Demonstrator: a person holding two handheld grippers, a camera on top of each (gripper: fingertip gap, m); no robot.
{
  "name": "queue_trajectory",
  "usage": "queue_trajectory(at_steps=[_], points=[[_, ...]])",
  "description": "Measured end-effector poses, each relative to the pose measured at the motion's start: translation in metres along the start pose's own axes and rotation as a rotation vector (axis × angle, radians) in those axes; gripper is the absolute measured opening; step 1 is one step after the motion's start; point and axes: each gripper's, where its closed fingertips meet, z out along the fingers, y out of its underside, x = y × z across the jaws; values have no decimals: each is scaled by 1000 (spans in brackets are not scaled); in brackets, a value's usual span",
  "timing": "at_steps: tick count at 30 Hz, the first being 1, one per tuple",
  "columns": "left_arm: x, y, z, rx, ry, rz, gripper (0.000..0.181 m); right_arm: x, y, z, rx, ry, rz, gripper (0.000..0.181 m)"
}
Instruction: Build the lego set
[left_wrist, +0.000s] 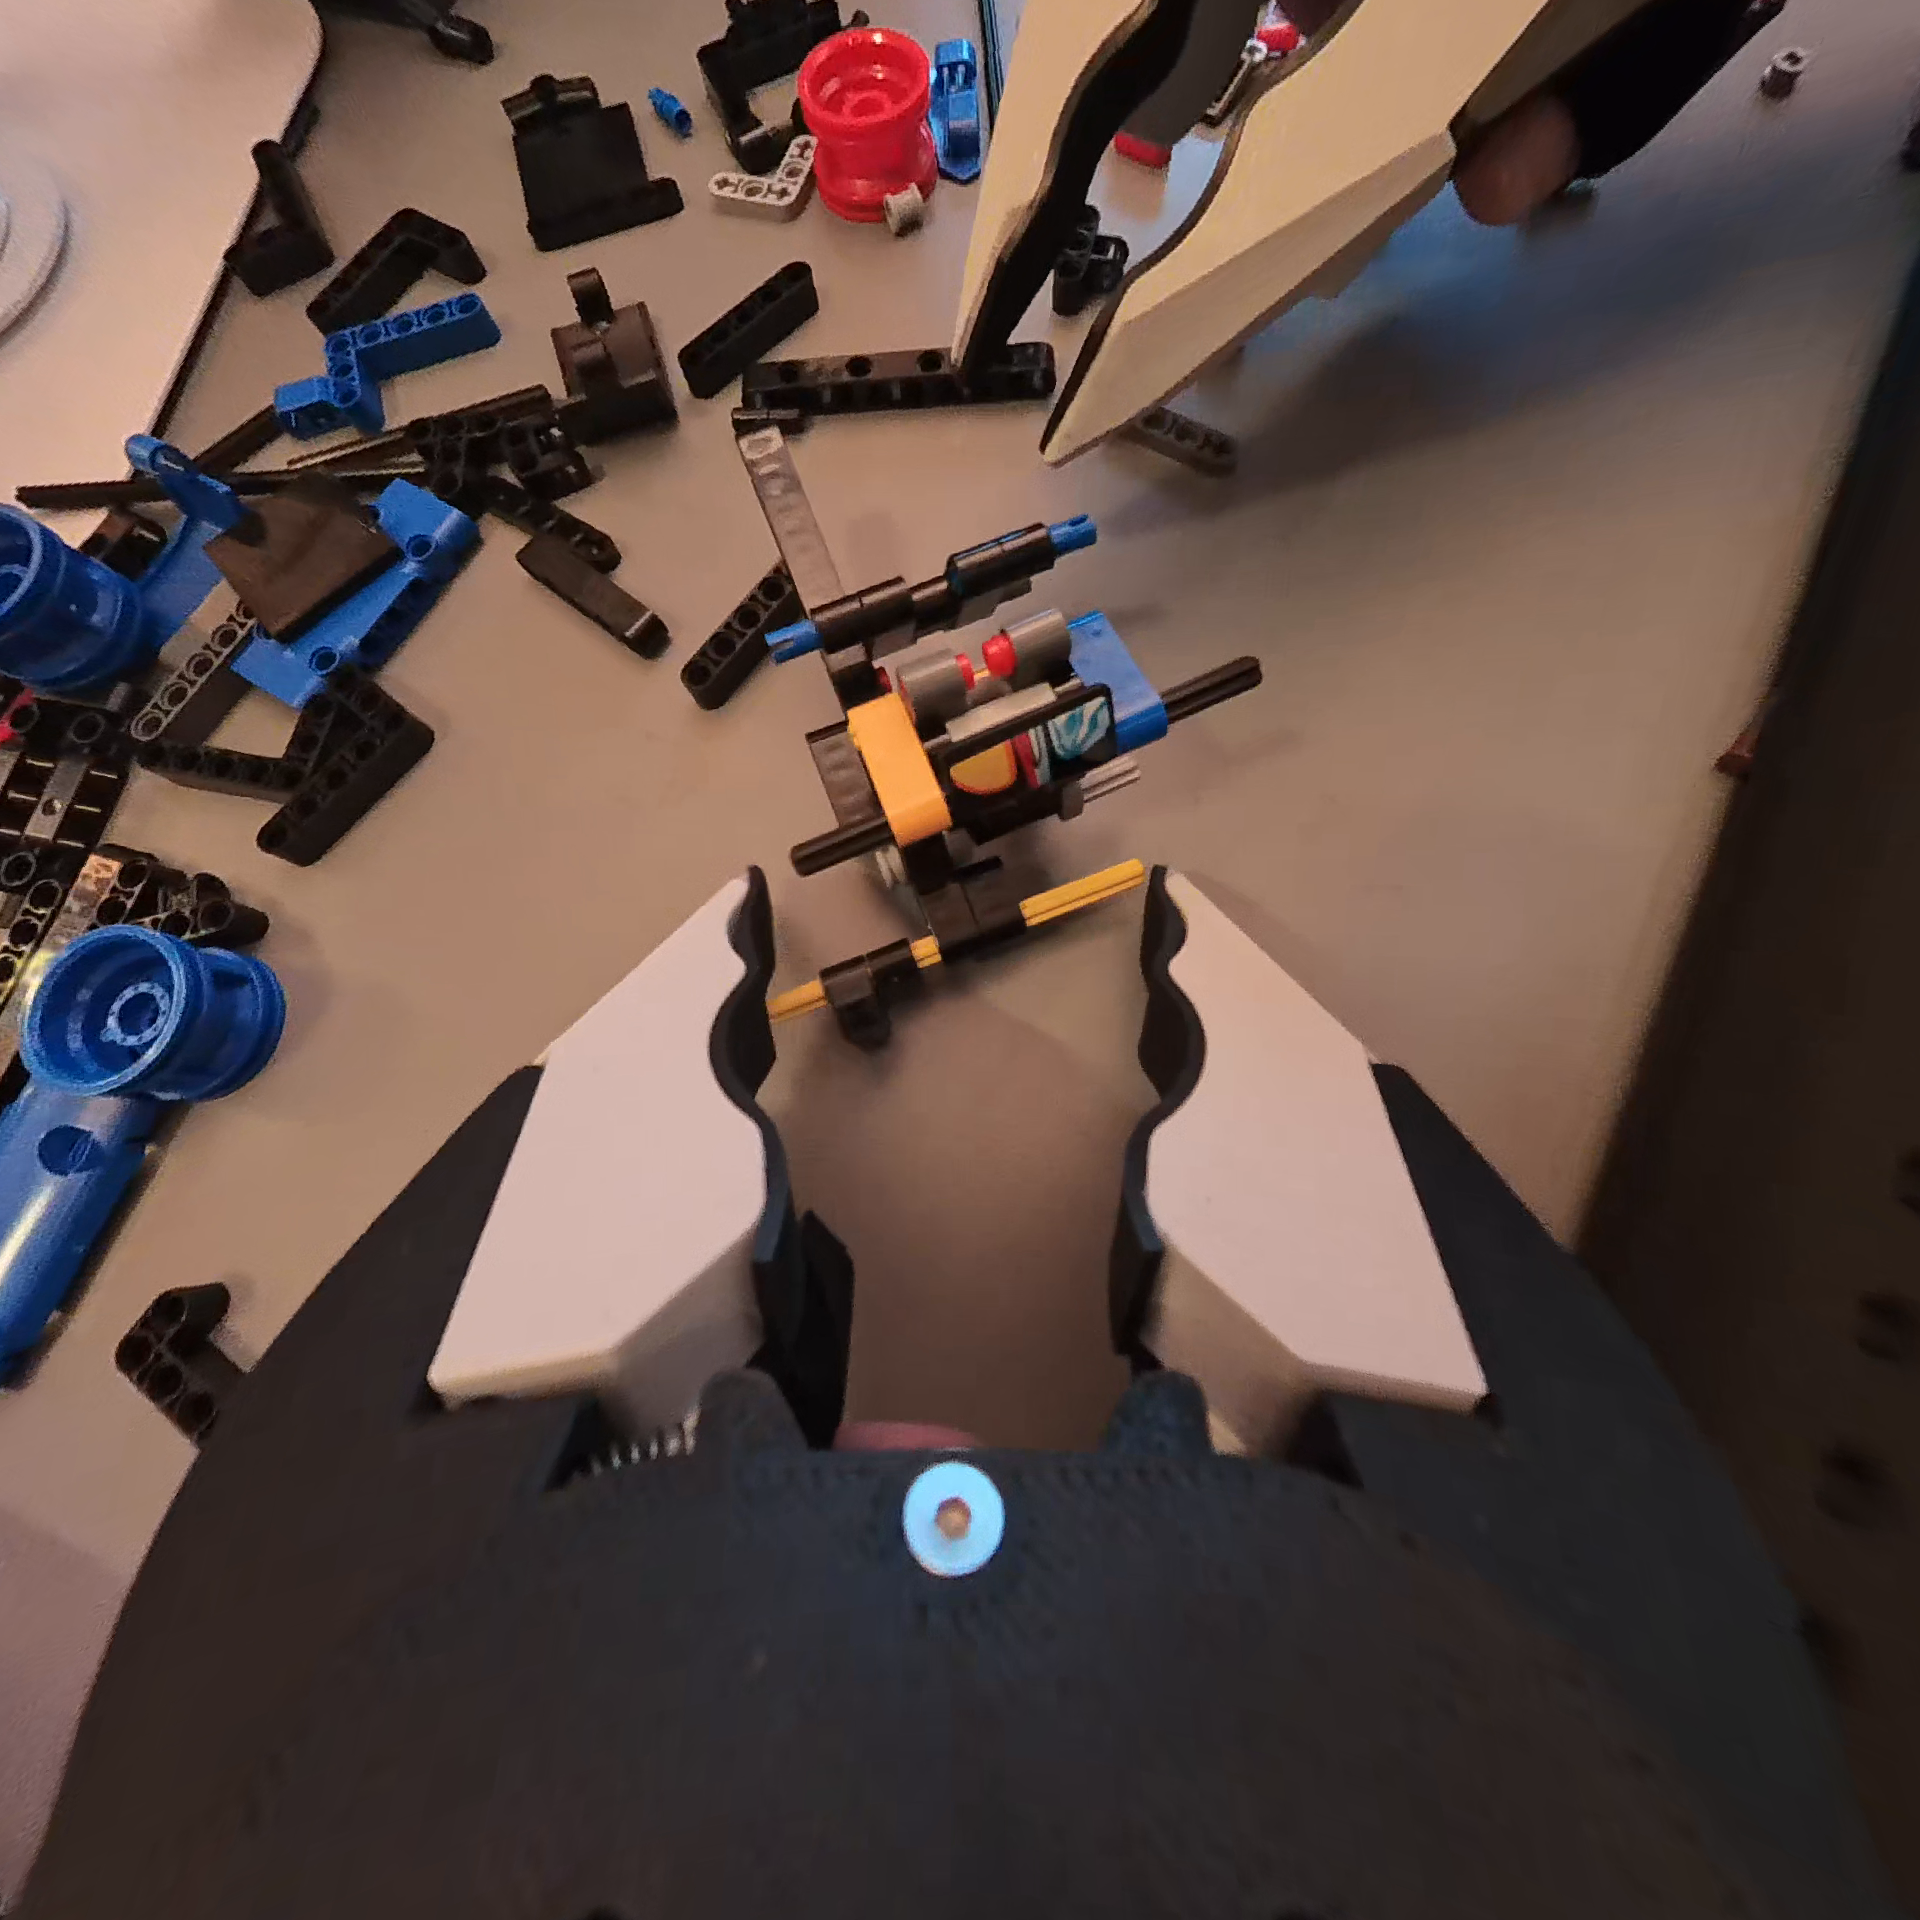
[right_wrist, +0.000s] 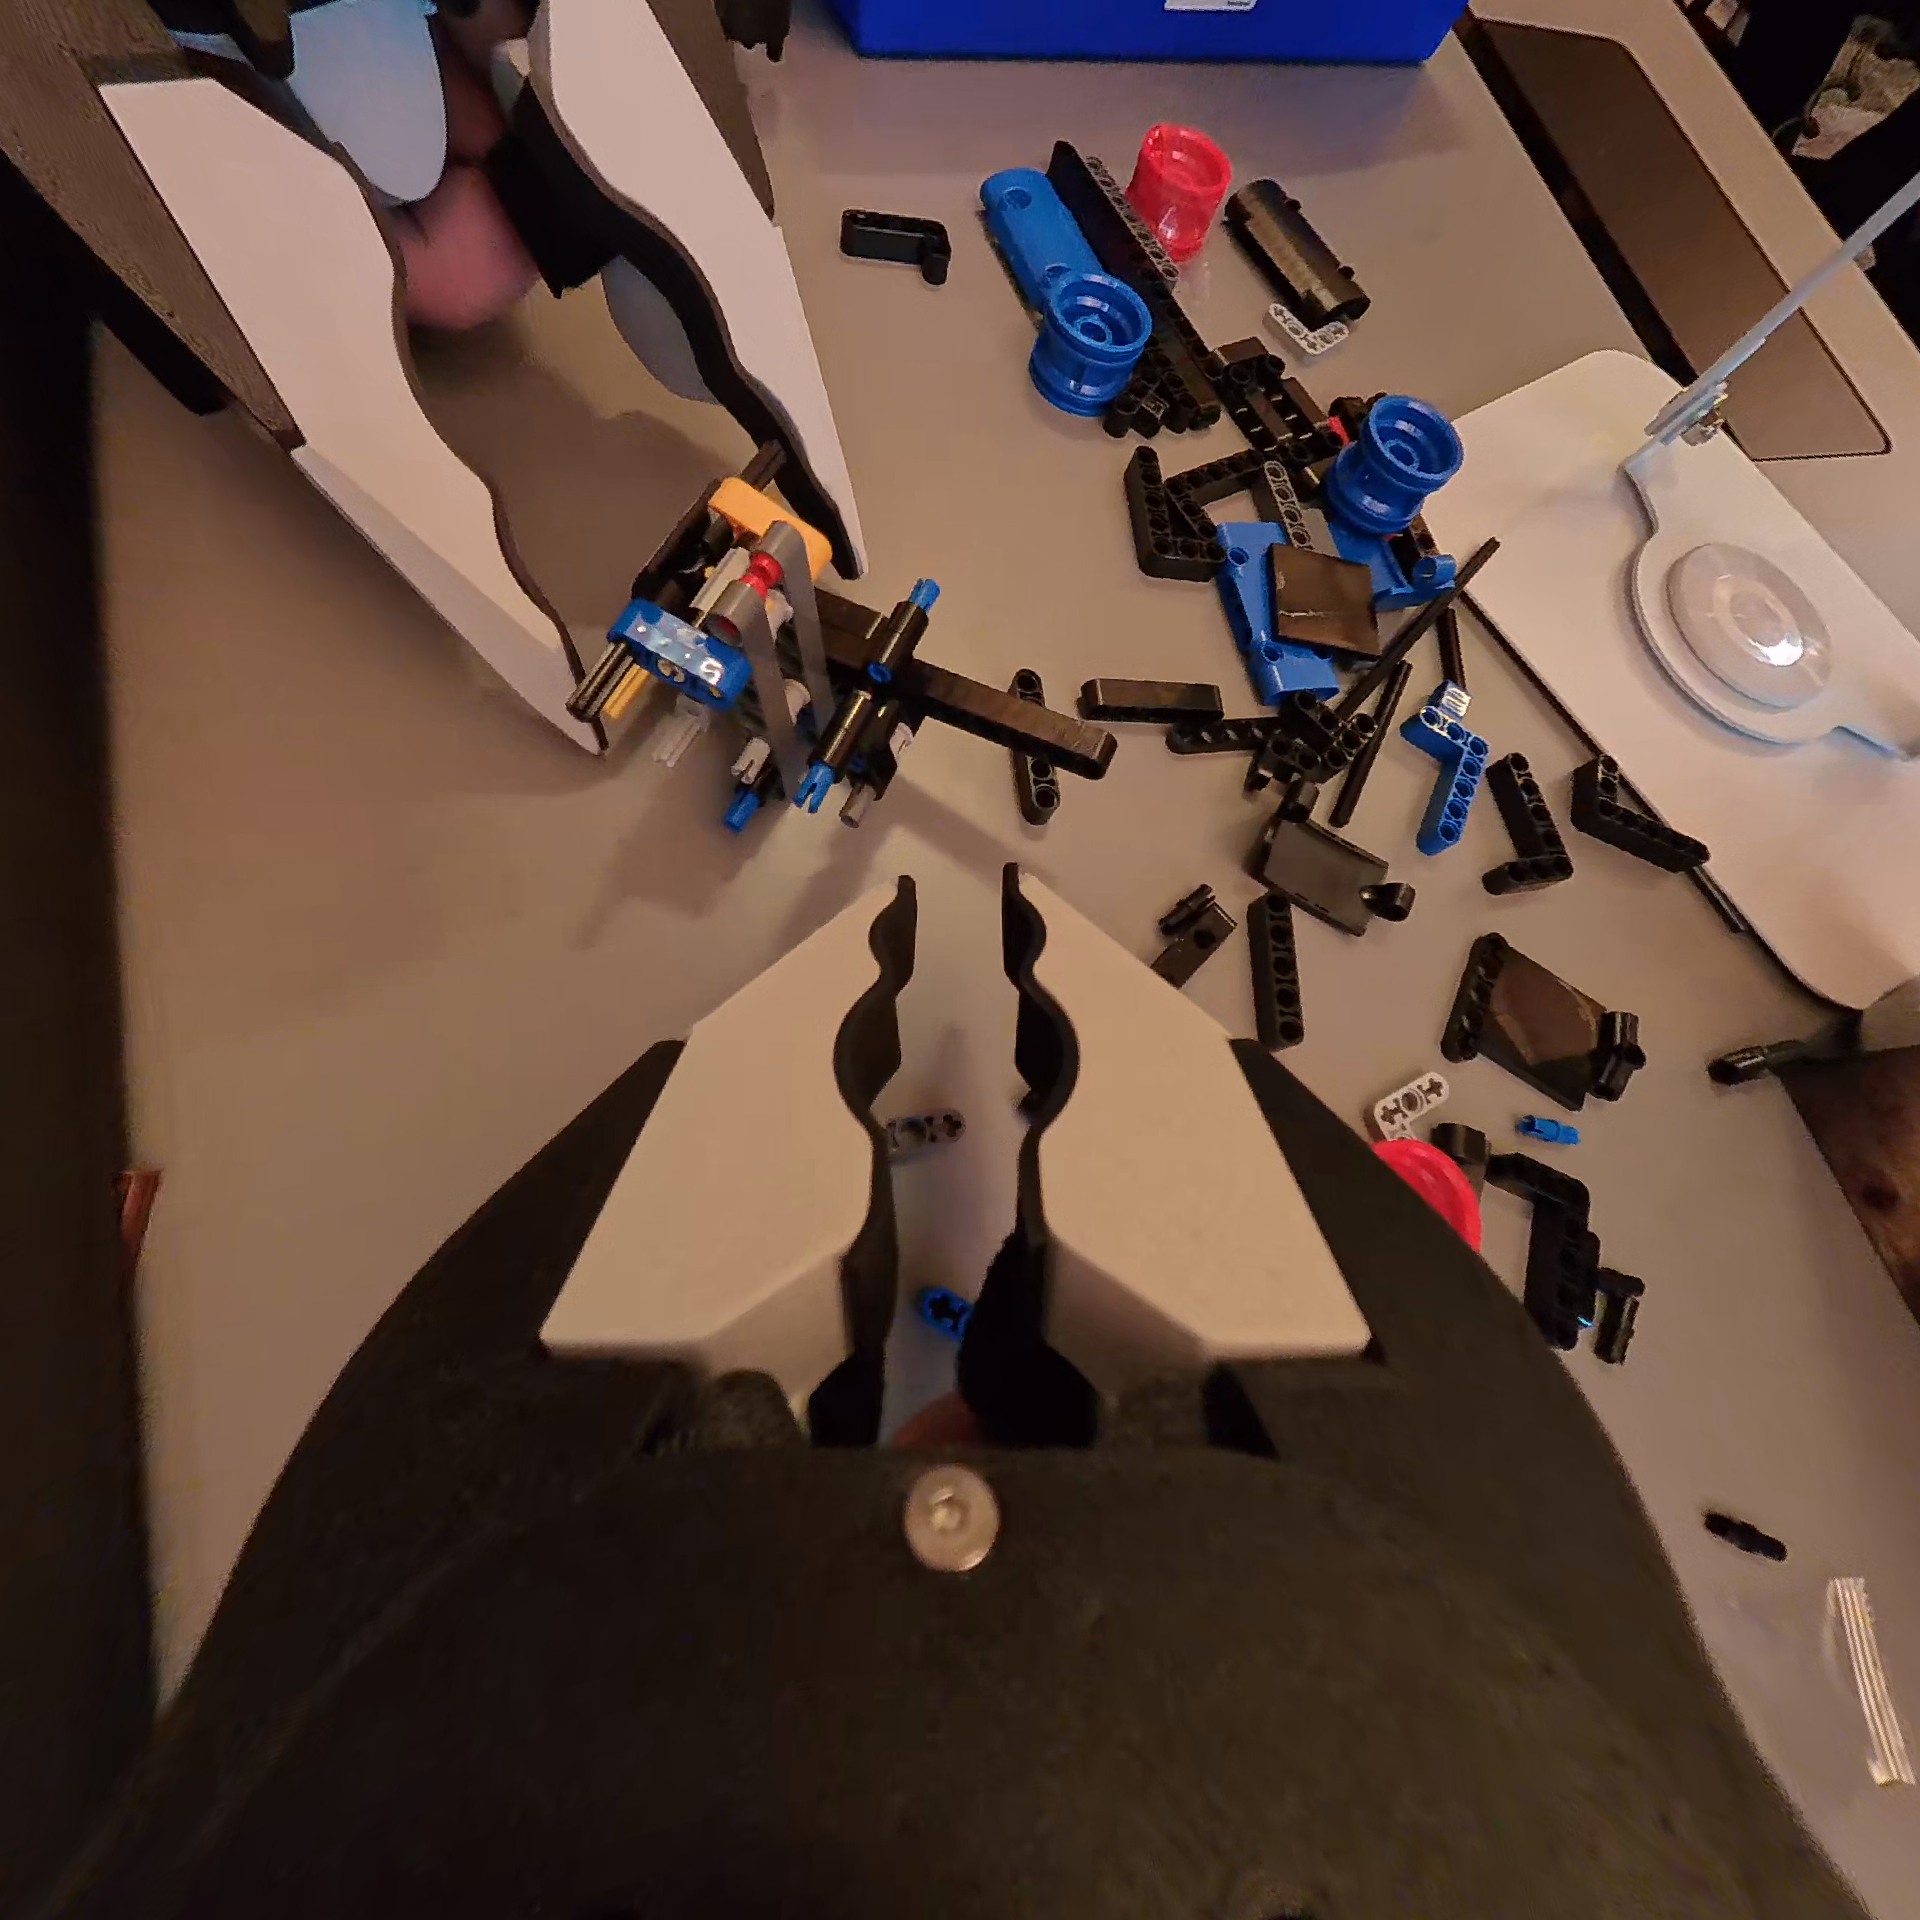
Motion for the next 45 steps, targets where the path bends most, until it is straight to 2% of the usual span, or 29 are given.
queue_trajectory(at_steps=[8,17,24,30,36,45], points=[[-5,2,0,-5,-31,-5,65,3,-1,-1,7,17,-4,13],[-20,7,-7,-13,-105,-7,71,3,-1,-1,8,19,-6,13],[-21,4,-12,10,-107,-11,73,4,-2,-1,14,23,3,13],[-23,7,-13,2,-119,-1,63,7,-2,-2,19,31,13,13],[-29,7,-18,16,-139,-24,64,5,-2,-1,15,21,17,12],[-42,10,-21,6,-208,-48,63,-14,4,18,-47,-35,-22,6]])
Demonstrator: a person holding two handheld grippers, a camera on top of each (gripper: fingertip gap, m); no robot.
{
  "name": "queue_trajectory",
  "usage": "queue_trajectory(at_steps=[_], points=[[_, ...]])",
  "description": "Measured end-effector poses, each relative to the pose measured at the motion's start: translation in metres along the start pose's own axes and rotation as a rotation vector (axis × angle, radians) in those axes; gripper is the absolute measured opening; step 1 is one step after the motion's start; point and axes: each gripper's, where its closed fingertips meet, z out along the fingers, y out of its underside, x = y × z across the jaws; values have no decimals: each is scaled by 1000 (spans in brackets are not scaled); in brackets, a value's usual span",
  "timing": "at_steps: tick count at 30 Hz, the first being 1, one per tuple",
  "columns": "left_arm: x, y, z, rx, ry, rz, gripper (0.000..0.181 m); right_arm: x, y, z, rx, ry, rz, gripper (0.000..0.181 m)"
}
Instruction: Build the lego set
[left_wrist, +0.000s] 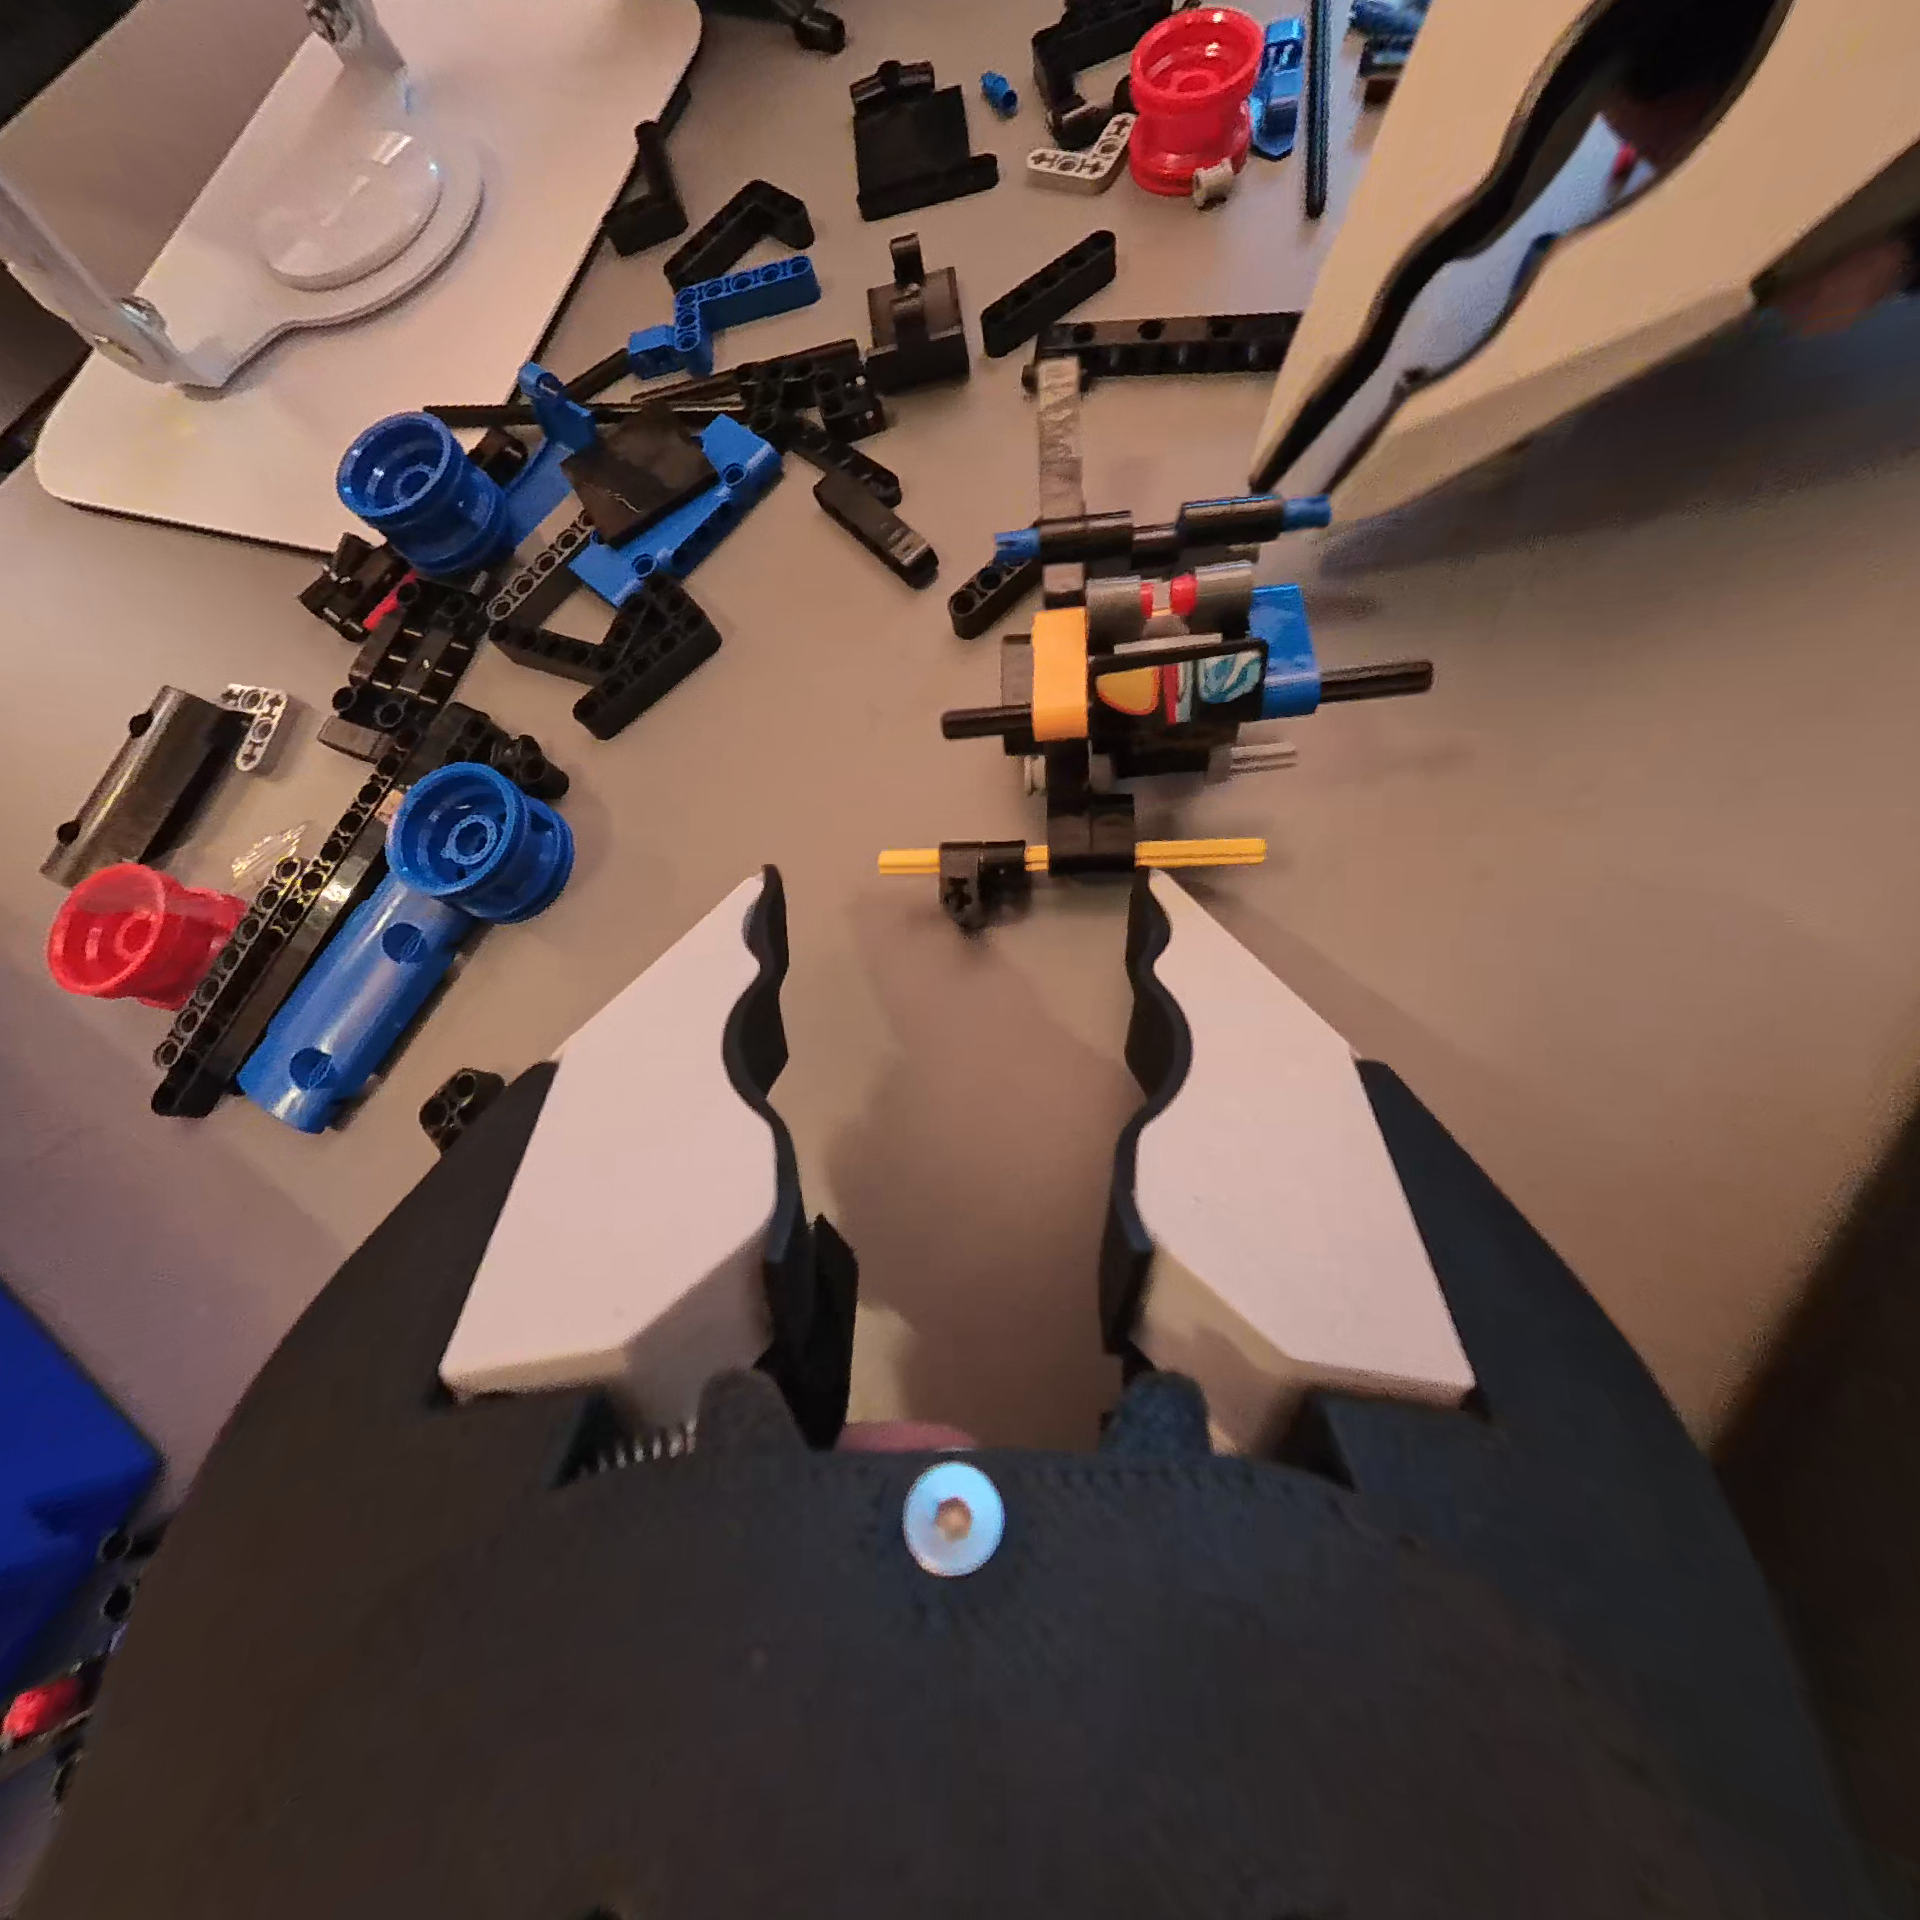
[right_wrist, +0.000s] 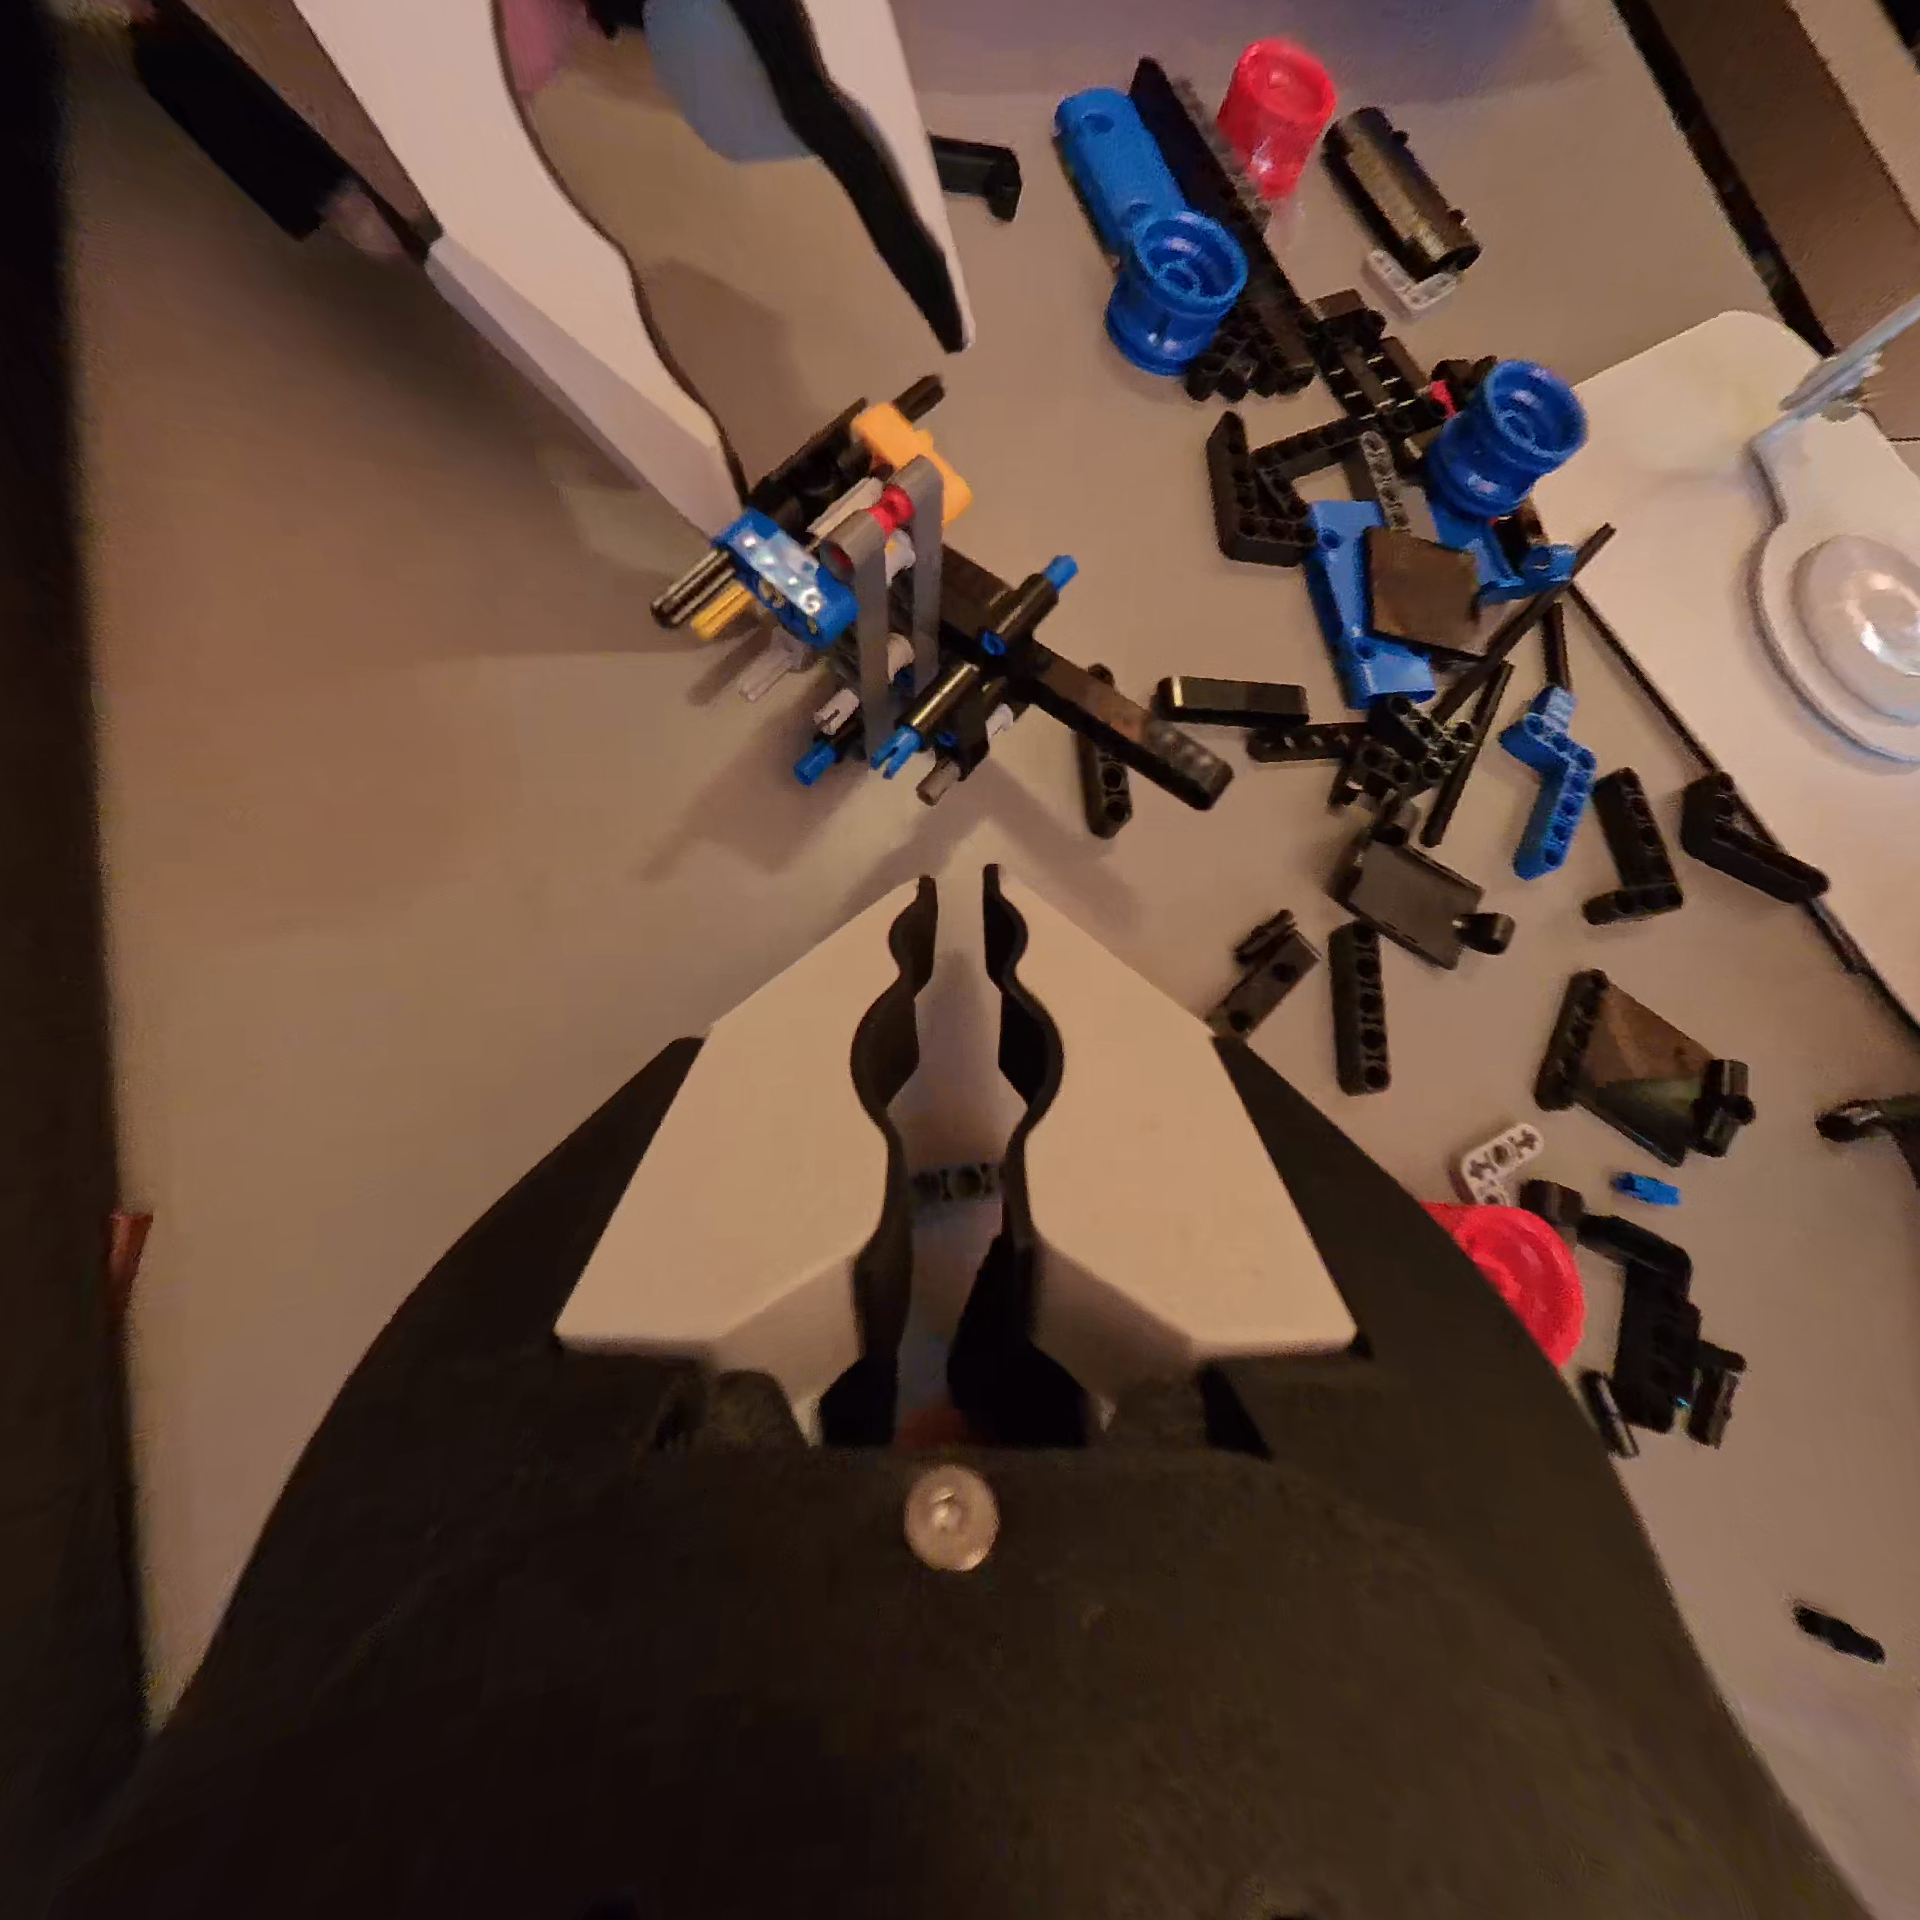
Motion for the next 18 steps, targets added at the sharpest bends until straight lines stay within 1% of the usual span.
queue_trajectory(at_steps=[7,9,13,18], points=[[-11,1,-2,-2,-50,-18,61,-23,-12,12,11,-49,-66,9],[-10,-2,-5,21,-32,-33,63,-29,-13,15,6,-66,-77,7],[-8,-3,-8,32,-20,-39,63,-39,-16,16,14,-96,-105,10],[-3,-7,-12,64,17,-51,63,-31,-16,8,21,-80,-88,14]])
